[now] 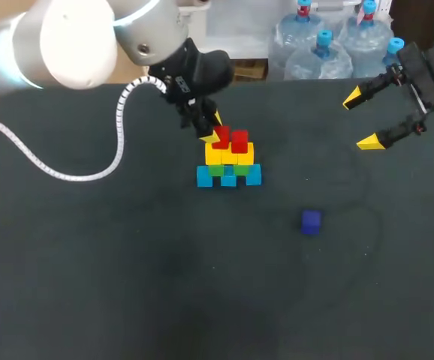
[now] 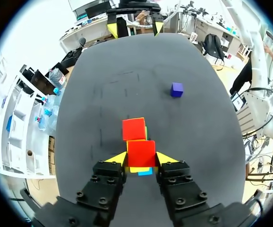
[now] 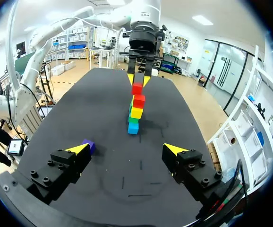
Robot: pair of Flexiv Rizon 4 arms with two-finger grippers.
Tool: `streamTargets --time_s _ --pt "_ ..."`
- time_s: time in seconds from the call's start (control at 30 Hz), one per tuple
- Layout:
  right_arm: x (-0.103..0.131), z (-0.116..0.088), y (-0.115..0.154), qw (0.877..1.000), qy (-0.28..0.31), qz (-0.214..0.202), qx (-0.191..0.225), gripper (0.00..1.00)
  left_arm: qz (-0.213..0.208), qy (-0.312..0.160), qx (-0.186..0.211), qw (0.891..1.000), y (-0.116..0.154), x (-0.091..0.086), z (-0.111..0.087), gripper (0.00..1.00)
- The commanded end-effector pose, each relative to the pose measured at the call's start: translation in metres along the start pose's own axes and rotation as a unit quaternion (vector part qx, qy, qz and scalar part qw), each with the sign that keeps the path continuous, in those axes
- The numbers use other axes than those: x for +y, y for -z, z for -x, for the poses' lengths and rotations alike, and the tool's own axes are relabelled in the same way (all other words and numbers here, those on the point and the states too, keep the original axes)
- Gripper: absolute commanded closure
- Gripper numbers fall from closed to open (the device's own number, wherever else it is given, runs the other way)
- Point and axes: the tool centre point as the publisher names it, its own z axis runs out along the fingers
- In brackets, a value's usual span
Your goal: Place the blue cubes, place green cubes on the blue cubes, place the yellow cubes on the green cubes, then place the red cubes on the yellow cubes, and place purple cube on the red cubes.
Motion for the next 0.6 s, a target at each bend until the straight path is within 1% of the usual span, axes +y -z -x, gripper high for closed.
streamTargets --time_s 0.03,0.6 --pt "-0.0005 -0.0003 -0.0006 1.0 0.0 0.0 -0.001 0.0 -0.003 0.001 0.001 1.0 -0.001 0.0035 0.0008 1.0" --pt "-0.0005 -0.0003 -0.0006 1.0 0.0 0.0 -0.001 0.0 -0.007 0.001 0.004 1.0 -0.0055 0.0038 0.0017 1.0"
